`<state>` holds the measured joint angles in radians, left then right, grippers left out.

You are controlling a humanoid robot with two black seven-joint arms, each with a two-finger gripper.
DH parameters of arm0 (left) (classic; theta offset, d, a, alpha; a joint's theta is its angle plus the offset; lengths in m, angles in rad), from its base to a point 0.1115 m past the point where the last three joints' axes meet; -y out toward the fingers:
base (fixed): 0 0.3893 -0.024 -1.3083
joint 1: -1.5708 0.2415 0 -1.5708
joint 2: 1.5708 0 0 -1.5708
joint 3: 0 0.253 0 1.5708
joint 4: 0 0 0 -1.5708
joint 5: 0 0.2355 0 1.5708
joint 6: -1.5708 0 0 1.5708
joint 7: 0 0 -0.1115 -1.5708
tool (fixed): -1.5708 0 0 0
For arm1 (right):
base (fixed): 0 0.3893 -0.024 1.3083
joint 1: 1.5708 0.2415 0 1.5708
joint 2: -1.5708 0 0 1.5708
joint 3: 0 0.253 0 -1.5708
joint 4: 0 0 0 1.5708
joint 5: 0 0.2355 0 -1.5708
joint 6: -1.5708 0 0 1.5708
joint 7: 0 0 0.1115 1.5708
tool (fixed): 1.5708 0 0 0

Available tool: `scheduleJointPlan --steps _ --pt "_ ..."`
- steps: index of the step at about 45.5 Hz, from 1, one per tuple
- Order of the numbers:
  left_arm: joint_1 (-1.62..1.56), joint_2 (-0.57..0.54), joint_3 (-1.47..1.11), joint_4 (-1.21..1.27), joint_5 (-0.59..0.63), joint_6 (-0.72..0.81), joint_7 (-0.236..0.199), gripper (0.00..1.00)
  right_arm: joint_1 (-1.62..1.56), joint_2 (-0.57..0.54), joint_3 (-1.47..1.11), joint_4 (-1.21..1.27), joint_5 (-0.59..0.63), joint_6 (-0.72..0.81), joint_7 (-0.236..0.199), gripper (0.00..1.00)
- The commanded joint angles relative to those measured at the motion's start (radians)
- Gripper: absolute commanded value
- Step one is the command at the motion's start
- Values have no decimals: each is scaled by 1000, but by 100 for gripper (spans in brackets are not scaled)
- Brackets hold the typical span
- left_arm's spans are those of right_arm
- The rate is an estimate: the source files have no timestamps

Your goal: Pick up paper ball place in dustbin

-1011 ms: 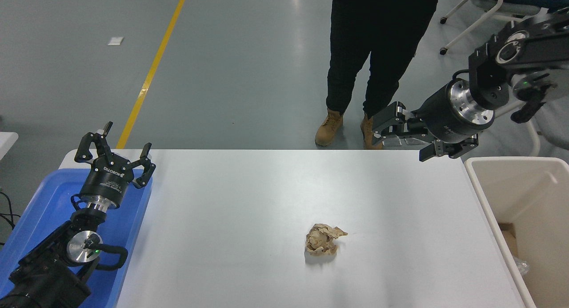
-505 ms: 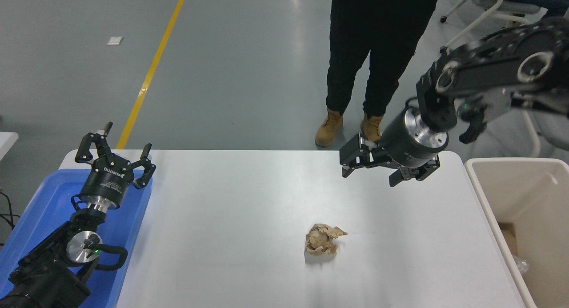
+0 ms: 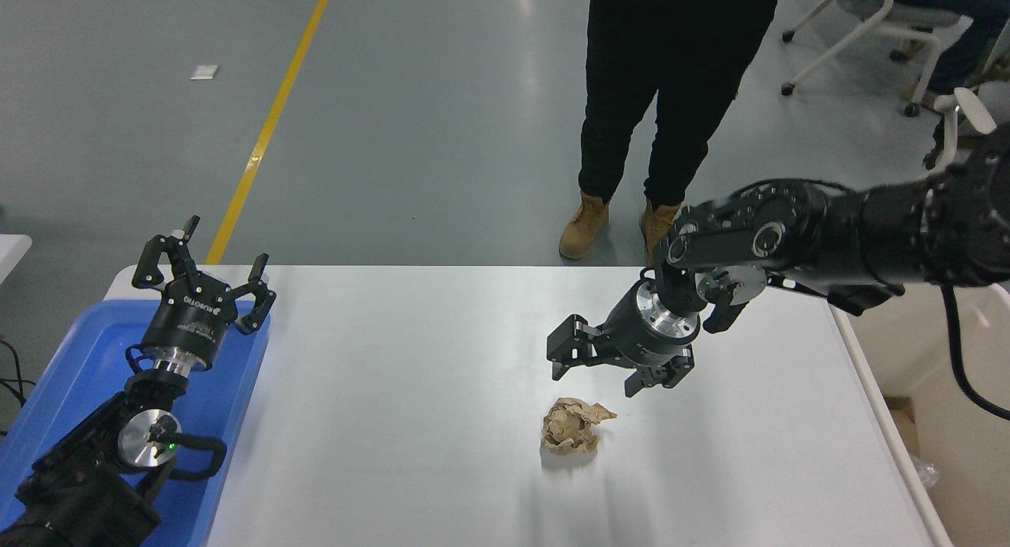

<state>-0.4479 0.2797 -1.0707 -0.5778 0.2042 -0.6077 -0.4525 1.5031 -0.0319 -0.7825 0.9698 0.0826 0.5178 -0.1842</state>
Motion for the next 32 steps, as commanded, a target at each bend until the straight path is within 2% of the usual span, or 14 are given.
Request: scheduleJointPlan --steps 1,32 --pt "0 1 -2 1 0 0 0 98 -141 32 58 -138 -4 -24 0 100" --pt "0 1 0 -1 0 0 -2 98 -317 32 173 -232 -7 -93 11 99"
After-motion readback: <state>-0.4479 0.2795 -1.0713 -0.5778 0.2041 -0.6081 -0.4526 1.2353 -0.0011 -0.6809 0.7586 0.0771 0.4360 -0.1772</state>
